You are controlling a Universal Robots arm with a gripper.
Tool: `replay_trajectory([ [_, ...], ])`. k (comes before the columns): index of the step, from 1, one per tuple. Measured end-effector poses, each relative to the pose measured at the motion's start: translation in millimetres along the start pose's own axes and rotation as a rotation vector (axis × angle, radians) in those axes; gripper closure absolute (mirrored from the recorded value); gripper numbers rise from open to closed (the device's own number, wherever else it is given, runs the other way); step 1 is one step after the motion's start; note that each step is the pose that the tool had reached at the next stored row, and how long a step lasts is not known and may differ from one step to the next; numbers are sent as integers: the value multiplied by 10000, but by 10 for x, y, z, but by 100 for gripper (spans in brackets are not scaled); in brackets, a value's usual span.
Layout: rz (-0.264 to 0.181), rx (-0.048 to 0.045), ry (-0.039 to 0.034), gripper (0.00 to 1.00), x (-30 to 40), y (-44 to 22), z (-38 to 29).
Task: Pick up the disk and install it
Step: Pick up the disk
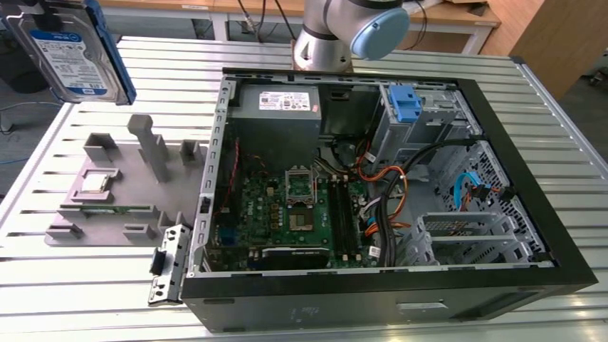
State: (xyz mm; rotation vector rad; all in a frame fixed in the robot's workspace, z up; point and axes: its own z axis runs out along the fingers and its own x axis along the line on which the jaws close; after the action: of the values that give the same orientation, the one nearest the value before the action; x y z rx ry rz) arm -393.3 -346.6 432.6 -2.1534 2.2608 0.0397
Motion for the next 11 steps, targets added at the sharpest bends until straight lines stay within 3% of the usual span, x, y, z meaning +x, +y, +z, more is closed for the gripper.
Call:
replay_trajectory([
  [11,0,-2,1,65,-1,0,-19],
])
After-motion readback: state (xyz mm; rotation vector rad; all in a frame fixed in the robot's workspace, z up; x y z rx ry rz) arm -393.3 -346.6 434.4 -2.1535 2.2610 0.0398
